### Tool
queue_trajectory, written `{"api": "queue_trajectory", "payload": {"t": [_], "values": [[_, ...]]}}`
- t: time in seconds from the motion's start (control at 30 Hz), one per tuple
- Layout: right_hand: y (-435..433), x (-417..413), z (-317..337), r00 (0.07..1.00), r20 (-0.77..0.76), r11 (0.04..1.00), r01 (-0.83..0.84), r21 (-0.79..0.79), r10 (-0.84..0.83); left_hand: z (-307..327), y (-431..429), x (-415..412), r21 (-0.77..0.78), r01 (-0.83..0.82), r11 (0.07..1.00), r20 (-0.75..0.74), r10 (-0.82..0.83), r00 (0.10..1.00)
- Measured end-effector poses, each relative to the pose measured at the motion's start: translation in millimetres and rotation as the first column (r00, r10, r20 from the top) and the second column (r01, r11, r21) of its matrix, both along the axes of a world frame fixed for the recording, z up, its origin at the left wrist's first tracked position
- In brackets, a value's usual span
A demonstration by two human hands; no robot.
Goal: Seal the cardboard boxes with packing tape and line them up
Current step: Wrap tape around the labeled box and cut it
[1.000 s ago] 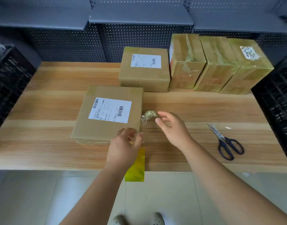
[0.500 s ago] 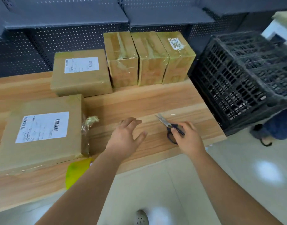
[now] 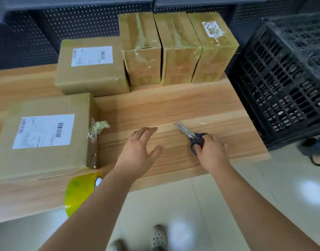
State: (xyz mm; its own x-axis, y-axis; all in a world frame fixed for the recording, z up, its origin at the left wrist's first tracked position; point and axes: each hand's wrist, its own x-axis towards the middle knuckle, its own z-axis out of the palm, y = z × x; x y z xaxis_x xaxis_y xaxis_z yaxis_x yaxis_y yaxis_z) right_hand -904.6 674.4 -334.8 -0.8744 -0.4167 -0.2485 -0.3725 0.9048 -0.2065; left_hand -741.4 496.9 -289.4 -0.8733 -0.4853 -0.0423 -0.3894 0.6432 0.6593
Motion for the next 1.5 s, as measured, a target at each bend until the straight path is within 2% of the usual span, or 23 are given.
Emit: {"api": "queue_trajectory", "payload": {"t": [0.1,0.2,0.33,0.47,0.63,0.77,0.9,1.13,1.3,1.4,1.5], "values": [[-19.1,16.1,15.9,0.974,0.218,0.97,-0.005,-0.243,0.059,13.1,-21.8,33.3,0.015,-0.157,0.988,-0.046,0.157,0.986],[-42.4,37.9,35.7,0.912,0.356,0.94,-0.079,-0.332,0.203,23.0,-53.7,73.0,-0.001,-0.342,0.94,-0.048,0.342,0.939],[-70.0,56.1,49.9,0.81,0.519,0.953,-0.153,-0.261,0.272,25.3,-93.4,115.3,-0.06,-0.468,0.882,-0.082,0.463,0.883],[-88.4,65.0,56.2,0.714,0.622,0.946,-0.268,-0.182,0.321,25.7,-106.3,138.9,-0.062,-0.596,0.801,0.045,0.599,0.8],[-104.3,73.5,60.8,0.658,0.667,0.93,-0.325,-0.169,0.351,29.4,-96.6,154.8,-0.005,-0.643,0.766,0.239,0.626,0.743],[-111.8,79.0,63.5,0.651,0.672,0.93,-0.326,-0.17,0.352,30.9,-90.5,160.1,0.033,-0.676,0.737,0.365,0.62,0.694],[-112.7,81.1,66.1,0.636,0.69,0.928,-0.341,-0.151,0.346,30.6,-86.8,160.6,0.191,-0.686,0.703,0.474,0.545,0.691],[-109.4,81.7,63.0,0.616,0.717,0.927,-0.355,-0.118,0.327,29.9,-80.1,167.8,0.448,-0.725,0.523,0.547,0.481,0.685],[-110.7,84.2,61.6,0.601,0.733,0.928,-0.354,-0.114,0.319,22.6,-70.9,168.6,0.665,-0.687,0.292,0.501,0.508,0.7],[-109.5,86.7,61.4,0.589,0.744,0.929,-0.351,-0.115,0.315,19.7,-70.2,169.9,0.698,-0.671,0.251,0.501,0.497,0.708],[-109.7,87.6,61.3,0.585,0.746,0.926,-0.362,-0.112,0.318,21.4,-70.0,173.0,0.725,-0.641,0.252,0.486,0.47,0.736]]}}
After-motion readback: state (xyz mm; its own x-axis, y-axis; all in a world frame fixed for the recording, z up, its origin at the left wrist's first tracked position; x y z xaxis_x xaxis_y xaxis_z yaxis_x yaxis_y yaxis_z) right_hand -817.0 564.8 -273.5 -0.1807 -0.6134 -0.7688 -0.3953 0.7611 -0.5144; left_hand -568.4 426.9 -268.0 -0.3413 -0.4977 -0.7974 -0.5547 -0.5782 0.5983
